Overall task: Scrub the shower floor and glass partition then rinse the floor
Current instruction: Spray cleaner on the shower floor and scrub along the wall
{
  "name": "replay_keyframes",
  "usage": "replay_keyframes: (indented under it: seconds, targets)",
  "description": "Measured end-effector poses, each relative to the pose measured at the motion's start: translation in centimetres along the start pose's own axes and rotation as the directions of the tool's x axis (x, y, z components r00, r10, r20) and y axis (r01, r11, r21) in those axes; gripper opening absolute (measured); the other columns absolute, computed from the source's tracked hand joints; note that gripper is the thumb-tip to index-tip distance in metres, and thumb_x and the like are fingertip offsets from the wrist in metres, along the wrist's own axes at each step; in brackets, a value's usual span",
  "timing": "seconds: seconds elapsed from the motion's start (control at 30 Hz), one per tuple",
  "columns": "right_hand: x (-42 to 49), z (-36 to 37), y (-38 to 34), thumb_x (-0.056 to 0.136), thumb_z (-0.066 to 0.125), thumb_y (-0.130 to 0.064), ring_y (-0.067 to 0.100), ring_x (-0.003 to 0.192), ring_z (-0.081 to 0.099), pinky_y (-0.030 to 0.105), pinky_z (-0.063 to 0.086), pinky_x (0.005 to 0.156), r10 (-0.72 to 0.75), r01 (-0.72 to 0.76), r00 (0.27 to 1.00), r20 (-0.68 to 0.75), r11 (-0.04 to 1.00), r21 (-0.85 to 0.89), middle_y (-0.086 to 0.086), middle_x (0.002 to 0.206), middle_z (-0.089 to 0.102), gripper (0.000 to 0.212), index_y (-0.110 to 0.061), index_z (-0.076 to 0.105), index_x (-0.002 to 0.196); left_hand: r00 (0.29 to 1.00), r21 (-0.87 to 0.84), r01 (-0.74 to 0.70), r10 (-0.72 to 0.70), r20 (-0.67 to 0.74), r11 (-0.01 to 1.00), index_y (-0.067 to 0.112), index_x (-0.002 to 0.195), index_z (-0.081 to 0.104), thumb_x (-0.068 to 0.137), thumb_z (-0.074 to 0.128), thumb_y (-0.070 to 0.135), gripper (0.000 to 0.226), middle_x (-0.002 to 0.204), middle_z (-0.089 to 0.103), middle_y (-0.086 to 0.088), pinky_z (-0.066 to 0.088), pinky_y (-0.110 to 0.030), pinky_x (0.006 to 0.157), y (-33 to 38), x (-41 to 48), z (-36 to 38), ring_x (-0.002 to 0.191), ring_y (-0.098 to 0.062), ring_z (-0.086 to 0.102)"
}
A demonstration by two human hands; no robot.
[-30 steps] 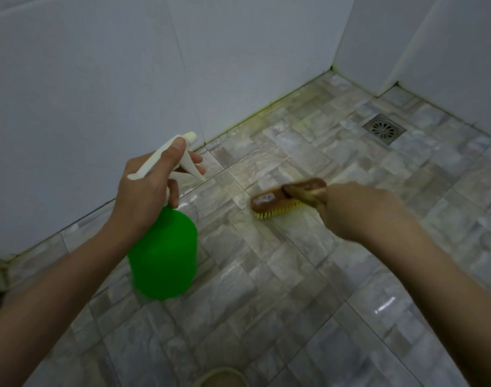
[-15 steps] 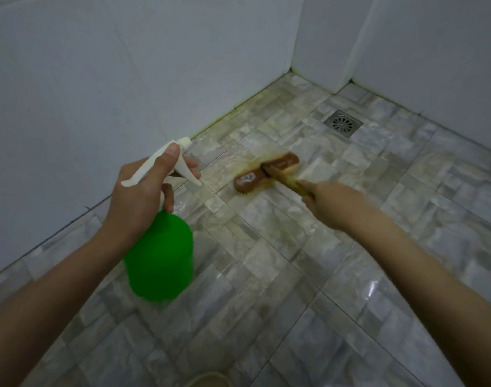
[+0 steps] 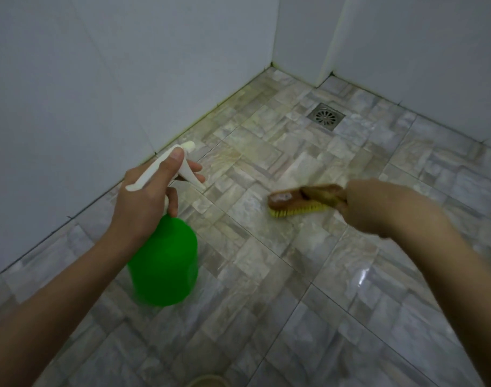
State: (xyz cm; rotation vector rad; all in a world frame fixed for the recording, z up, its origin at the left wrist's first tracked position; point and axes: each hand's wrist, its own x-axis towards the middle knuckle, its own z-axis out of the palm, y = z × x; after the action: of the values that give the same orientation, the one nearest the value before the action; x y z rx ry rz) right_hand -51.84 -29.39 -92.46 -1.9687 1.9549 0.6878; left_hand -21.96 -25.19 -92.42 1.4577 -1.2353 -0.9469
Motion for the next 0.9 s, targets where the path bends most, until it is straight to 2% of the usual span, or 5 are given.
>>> replay_keyframes:
  seconds: [0.17,0.43,0.6,0.8,0.9]
  targets:
    - [2.2,-0.2,1.4,0.101,0.030,-0.040,0.019,0.052,0.057,0.024,0.041,0.044,-0.068,0.080,0.995,-0.070,0.981,0.175,-0.002,0.075,0.051,0.044,-0.027,0.041,0.142,1.000,-0.055,0.007,-0.008,-0.002,0.998,0.021,0.087,0.073,0.102,0.047,0.031,0.031,0.086,0.076,-0.006,0.041,-0.021,0.038,-0.4,0.6,0.2,0.051,-0.010,0.059]
    - [-7.4,-1.3,2.7,0.097,0.036,-0.046,0.006,0.058,0.056,0.021,0.052,0.059,-0.110,0.128,0.962,0.249,0.990,-0.054,-0.005,0.083,0.062,0.036,-0.029,0.059,0.120,1.000,-0.078,0.000,0.000,0.000,0.997,0.020,0.089,0.072,0.101,0.047,0.033,0.031,0.087,0.077,0.002,0.039,-0.018,0.036,-0.3,1.4,0.2,0.042,-0.007,0.053]
    - [-1.9,1.4,-1.4,0.100,0.036,-0.040,0.008,0.059,0.050,0.029,0.048,0.060,-0.340,0.340,0.938,-0.069,0.940,-0.010,-0.009,0.071,0.050,0.040,-0.044,0.039,0.140,1.000,0.000,0.003,-0.003,-0.008,1.000,0.003,0.098,0.072,0.103,0.045,0.030,0.038,0.088,0.075,-0.006,0.038,-0.016,0.037,-0.3,1.3,-0.3,0.038,-0.005,0.051]
    - [-5.0,-1.2,-3.4,0.099,0.037,-0.032,0.014,0.072,0.059,0.029,0.050,0.065,-0.353,0.360,0.932,0.082,0.926,-0.113,-0.004,0.082,0.057,0.034,-0.060,0.049,0.115,0.998,-0.016,-0.023,0.022,-0.056,1.000,0.002,0.108,0.069,0.102,0.046,0.029,0.036,0.092,0.074,-0.008,0.038,-0.017,0.037,0.1,0.8,-2.2,0.046,-0.006,0.057]
    - [-2.8,0.9,-7.8,0.100,0.035,-0.034,0.015,0.062,0.049,0.028,0.038,0.052,-0.418,0.413,0.906,-0.070,0.908,-0.073,-0.004,0.075,0.047,0.034,-0.036,0.049,0.131,0.996,-0.008,-0.005,0.004,-0.091,1.000,-0.004,0.113,0.067,0.103,0.045,0.028,0.039,0.094,0.074,-0.009,0.039,-0.017,0.037,0.0,0.3,-4.0,0.047,-0.006,0.058]
